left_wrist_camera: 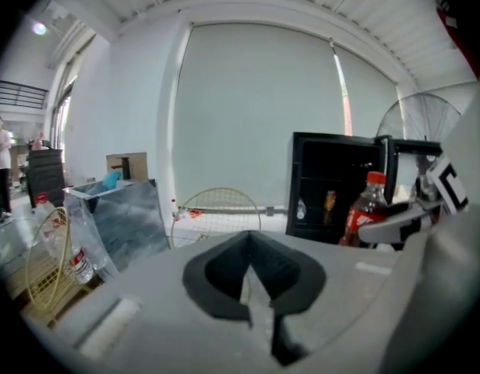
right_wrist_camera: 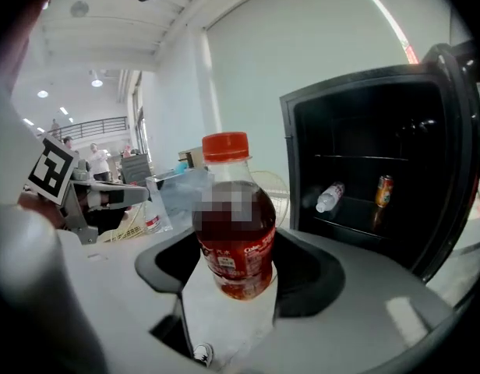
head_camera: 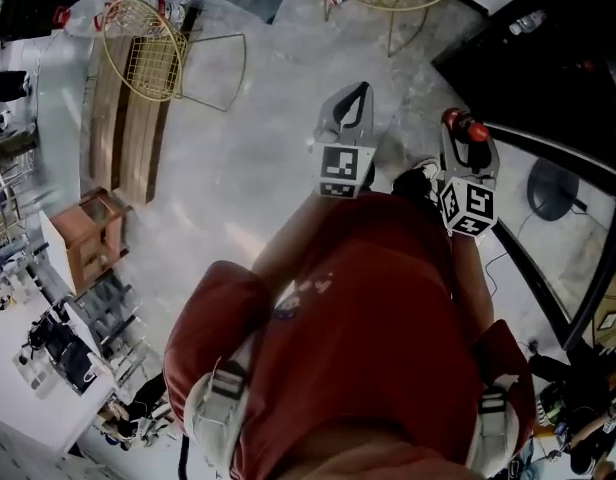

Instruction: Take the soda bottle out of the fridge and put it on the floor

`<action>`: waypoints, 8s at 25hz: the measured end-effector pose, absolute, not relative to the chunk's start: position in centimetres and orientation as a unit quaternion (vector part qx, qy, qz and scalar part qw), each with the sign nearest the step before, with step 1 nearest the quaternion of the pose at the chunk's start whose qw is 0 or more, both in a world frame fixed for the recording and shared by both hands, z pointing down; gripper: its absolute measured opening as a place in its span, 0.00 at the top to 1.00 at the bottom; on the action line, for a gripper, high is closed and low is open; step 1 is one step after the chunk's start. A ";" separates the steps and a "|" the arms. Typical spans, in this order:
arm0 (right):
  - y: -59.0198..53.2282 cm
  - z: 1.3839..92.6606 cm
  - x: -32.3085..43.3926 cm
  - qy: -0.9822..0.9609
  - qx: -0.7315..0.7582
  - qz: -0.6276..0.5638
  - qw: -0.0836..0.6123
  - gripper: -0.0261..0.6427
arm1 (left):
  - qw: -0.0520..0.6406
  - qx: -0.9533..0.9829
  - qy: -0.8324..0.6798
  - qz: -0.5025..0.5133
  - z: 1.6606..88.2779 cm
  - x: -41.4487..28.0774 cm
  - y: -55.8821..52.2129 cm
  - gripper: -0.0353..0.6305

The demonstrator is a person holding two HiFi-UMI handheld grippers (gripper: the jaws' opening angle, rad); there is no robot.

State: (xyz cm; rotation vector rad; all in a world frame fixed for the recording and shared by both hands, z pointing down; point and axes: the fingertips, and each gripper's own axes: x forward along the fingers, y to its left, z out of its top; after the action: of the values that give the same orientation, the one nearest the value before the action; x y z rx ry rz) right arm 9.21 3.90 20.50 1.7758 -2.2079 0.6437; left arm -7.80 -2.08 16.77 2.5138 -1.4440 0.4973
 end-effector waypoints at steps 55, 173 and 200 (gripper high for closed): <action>-0.1 60.6 -4.4 -0.795 0.487 0.281 0.229 0.52 | 0.170 0.770 -0.579 0.207 53.9 -22.5 -1.4 0.95; -2.6 104.0 -6.0 -0.874 0.446 0.132 0.142 0.43 | 0.088 0.846 -0.500 0.164 100.3 -18.5 -1.7 0.95; -1.9 103.7 -6.5 -0.882 0.432 0.108 0.157 0.75 | 0.084 0.850 -0.493 0.167 100.5 -17.9 -1.2 0.95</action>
State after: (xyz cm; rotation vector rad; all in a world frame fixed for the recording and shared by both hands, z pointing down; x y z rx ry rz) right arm -6.55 -1.88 103.72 1.2366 -2.5232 0.3100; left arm -17.86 -1.18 100.49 2.5361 -1.4712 0.4978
